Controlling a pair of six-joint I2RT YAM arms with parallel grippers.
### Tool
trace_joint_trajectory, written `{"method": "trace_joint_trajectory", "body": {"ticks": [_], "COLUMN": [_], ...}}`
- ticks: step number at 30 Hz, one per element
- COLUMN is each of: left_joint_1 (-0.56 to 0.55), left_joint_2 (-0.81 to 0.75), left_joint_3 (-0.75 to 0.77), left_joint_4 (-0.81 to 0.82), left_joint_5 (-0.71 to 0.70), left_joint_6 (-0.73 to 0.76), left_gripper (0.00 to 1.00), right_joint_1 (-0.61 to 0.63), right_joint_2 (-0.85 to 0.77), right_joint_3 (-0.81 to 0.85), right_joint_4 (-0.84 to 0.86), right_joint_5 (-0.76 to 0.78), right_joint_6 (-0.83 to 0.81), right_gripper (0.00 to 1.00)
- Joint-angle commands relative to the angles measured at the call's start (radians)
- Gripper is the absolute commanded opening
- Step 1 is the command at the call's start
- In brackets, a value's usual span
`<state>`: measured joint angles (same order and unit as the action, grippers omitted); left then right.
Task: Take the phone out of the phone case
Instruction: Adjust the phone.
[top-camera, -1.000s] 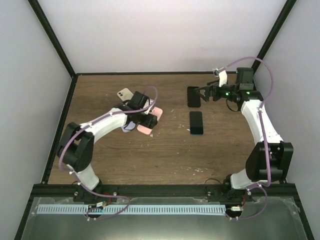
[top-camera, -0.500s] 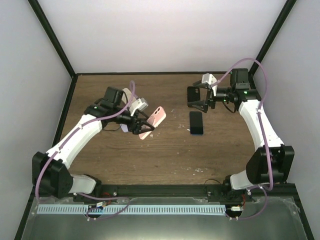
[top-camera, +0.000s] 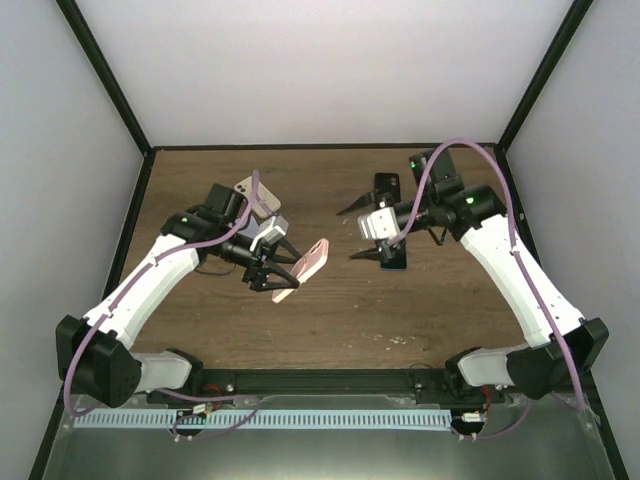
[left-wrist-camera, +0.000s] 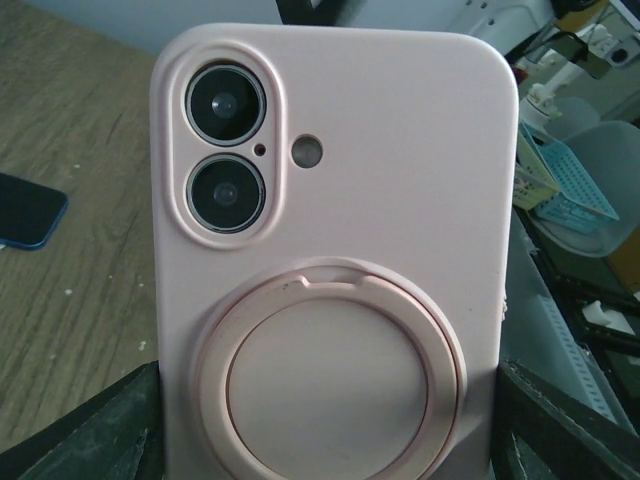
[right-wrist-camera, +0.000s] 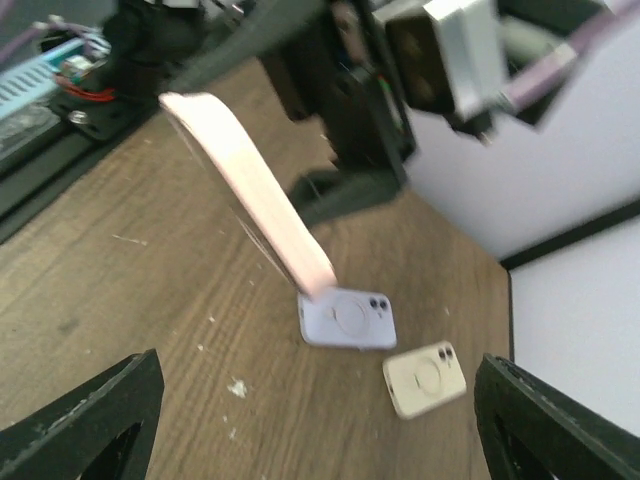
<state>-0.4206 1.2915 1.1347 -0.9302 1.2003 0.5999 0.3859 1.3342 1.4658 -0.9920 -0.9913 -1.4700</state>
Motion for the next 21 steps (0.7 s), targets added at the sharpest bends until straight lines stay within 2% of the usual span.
{"method": "trace_joint_trajectory", "body": {"ticks": [1,9,12,17,21], "left_joint_1": [-0.027,-0.118,-0.12,-0.121,-0.121], "left_joint_2": [-0.023,-0.025,-0.022,-0.017,-0.011], "left_joint_3": [0.053,0.074,0.076,0.076,0.072], "left_joint_4": [-0.098,-0.131,-0.13,-0.127,-0.108], "left_joint_5": [0.099,0.035,0.029,0.016,-0.012], "left_joint_6": [0.145,0.166,0.164,0.163,0.148], "left_gripper": [0.55,0.54,0.54,0.54,0.54], "right_joint_1": [0.141,0.328,0.355,0.365,0.373], "right_joint_2": [-0.044,-0.029,-0.044,-0.068,-0.078], "right_joint_3": [0.035,0.044,0.007,-0.042,-0.068], "right_joint_4": [-0.051,-0.035,-0.012,0.018,0.048], "right_joint_5": [0.114,0.218,0.243,0.263,0.29], "right_joint_6": [-0.087,-0.045,-0.04,-0.045,-0.037], "right_gripper": [0.82,0.72,0.6,0.45,0.27]}}
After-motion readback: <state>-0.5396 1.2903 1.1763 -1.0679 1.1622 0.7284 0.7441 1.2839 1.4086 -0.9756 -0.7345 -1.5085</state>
